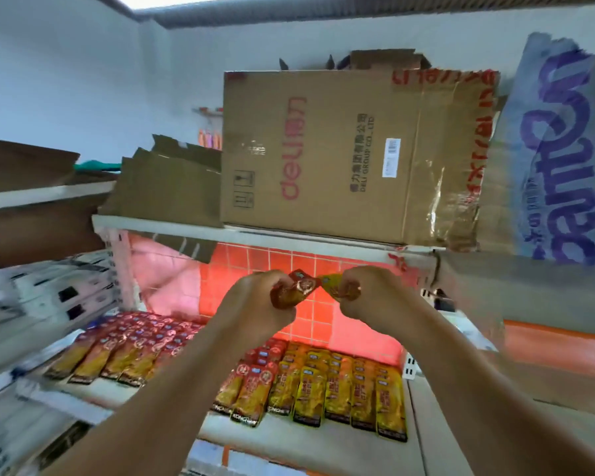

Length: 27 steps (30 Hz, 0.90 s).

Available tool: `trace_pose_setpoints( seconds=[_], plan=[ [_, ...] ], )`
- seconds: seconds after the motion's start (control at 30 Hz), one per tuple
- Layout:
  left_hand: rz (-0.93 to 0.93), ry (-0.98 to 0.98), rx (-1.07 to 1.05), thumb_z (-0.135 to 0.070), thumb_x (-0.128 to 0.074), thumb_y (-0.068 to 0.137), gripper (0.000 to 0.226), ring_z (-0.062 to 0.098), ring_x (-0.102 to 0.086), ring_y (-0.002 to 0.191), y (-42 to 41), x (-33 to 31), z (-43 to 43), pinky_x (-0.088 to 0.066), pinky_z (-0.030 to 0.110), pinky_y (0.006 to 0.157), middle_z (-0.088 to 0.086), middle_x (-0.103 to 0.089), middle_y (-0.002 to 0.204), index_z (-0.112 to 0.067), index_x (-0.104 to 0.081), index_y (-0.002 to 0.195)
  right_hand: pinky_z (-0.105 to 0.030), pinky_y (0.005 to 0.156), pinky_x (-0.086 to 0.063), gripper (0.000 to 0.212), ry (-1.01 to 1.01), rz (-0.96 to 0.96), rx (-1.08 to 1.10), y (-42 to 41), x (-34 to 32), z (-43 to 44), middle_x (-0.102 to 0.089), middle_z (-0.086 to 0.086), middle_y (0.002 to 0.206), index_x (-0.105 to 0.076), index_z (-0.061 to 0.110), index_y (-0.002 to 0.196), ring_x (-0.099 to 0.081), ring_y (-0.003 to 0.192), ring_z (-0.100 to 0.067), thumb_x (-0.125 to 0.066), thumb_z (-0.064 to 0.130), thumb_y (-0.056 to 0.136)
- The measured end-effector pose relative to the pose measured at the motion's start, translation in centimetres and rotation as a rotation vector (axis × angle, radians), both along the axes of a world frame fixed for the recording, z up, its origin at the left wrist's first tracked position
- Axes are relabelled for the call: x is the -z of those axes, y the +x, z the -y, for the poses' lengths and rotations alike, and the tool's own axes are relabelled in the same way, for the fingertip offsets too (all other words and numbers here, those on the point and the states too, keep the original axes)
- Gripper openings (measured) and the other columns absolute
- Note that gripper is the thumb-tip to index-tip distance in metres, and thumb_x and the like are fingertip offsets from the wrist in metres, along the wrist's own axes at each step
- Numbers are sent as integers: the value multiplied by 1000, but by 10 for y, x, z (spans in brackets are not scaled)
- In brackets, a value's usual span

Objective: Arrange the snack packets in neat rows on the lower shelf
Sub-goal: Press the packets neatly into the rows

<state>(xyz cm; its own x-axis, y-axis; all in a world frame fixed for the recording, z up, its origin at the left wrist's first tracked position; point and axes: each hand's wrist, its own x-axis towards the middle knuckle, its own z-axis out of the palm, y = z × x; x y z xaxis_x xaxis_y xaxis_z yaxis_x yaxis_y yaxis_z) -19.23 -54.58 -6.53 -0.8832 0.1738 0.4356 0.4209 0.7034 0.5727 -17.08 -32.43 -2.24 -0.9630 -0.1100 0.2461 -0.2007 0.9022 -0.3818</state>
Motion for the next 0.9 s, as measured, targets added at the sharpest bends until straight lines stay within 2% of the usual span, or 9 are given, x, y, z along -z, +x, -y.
trace_pose_setpoints(
  seconds=[0.1,0.17,0.27,0.37,0.47,0.6,0.77,0.9],
  plan=[
    [67,10,-39,-20,-77,79,33,11,-65,83,1,38,31,-50,23,65,-8,-68,99,-32,-71,109,-25,61,-42,24,-71,-14,-35,-14,39,20,-62,0,102,-71,23,105,-58,81,-17,-73,18,81],
    [117,16,-74,-31,-80,81,37,9,-65,85,0,68,47,-51,21,68,-10,-67,101,-35,-69,116,-26,62,-39,21,-96,-15,-56,-25,69,28,-59,-1,105,-69,23,103,-56,82,-16,-71,19,83],
    [132,29,-131,-42,-81,81,48,9,-62,95,-2,113,57,-53,22,82,-12,-63,108,-38,-64,126,-29,68,-45,16,-165,-24,-56,-42,113,34,-57,1,102,-66,26,97,-58,84,-16,-72,21,82],
    [110,37,-166,-37,-83,78,47,7,-57,93,-5,152,54,-43,13,79,-16,-58,103,-35,-67,123,-36,76,-51,15,-169,-3,0,-56,160,35,-54,1,97,-67,22,96,-59,85,-20,-72,27,82],
    [106,38,-185,-36,-81,76,42,8,-52,91,-15,186,46,-44,21,81,-18,-54,98,-34,-67,115,-34,73,-53,22,-112,21,127,-63,202,29,-52,0,99,-66,25,95,-61,83,-22,-71,39,79],
    [133,45,-175,-49,-70,77,42,9,-54,96,-30,228,28,-52,32,83,-15,-55,106,-37,-62,117,-39,85,-53,46,-16,99,255,-67,250,22,-50,-4,123,-62,28,121,-54,105,-30,-70,49,82],
    [49,-8,-106,-43,-74,80,45,11,-52,103,-46,267,14,-54,35,84,-8,-57,113,-27,-63,120,-40,80,-54,40,-33,84,313,-76,289,13,-55,-5,112,-67,22,108,-56,101,-34,-79,40,74],
    [-18,-107,-66,-46,-76,78,47,16,-57,105,-63,285,19,-49,46,91,-7,-61,112,-28,-62,119,-39,78,-54,41,-1,31,402,-79,302,17,-56,-5,112,-68,22,106,-57,99,-32,-83,39,72]
  ],
)
